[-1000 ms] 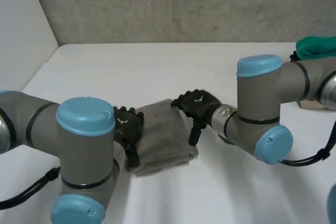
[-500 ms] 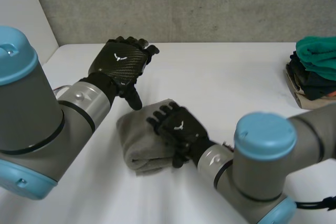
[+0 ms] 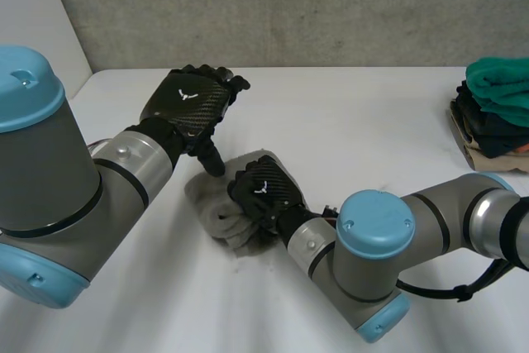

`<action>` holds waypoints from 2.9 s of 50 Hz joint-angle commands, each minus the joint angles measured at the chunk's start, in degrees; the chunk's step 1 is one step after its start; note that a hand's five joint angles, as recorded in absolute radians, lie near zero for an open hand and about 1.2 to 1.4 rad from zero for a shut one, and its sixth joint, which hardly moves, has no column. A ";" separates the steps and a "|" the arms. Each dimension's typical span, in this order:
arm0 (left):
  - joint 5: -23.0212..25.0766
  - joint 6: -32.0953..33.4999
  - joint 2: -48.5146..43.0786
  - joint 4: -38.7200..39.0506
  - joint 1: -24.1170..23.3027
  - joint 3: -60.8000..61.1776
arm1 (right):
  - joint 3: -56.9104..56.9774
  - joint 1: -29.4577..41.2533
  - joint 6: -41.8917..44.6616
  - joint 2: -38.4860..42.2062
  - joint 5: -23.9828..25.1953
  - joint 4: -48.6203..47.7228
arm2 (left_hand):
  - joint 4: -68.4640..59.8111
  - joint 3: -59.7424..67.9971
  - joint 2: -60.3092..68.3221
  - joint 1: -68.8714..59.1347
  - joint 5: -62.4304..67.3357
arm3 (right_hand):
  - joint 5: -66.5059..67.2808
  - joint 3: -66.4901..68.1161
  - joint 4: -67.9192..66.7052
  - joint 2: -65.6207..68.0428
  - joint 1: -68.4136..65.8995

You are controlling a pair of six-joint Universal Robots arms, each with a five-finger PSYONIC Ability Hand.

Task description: Fold the laundry.

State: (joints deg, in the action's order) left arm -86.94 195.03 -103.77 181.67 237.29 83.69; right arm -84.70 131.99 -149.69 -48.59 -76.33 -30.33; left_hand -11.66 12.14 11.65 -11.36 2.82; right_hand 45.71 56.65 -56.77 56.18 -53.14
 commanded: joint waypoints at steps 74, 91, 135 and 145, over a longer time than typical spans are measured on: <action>0.10 -0.09 0.58 0.35 3.18 0.60 | 17.37 -9.29 3.18 0.34 3.55 2.65 | -0.23 -0.24 0.25 -0.53 -0.92 | 24.29 23.35 -23.23 23.82 -26.86; 0.10 -0.09 0.76 1.05 3.18 -0.28 | 32.92 -36.00 -15.43 -4.67 13.92 -8.16 | -0.40 -0.07 0.41 -0.70 -0.75 | 24.29 23.35 -23.23 23.82 -26.86; 0.19 0.17 0.85 2.19 -1.38 1.12 | 27.05 -67.30 -27.76 9.15 33.10 -10.80 | 0.10 -0.57 -0.09 -0.20 -1.25 | -35.97 -36.90 37.03 -36.44 33.40; 11.42 0.53 3.48 3.25 -5.96 2.61 | 21.77 -67.04 -25.66 3.86 30.80 -7.91 | 0.78 -1.25 -0.76 0.48 -1.93 | -45.71 -46.65 46.77 -46.18 43.14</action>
State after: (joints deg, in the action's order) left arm -84.05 195.46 -101.83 184.75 233.09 85.15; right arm -60.44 64.87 -177.08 -42.03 -44.87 -40.43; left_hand -11.66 12.14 11.65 -11.36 2.82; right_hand 3.49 12.68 -12.78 12.84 -13.88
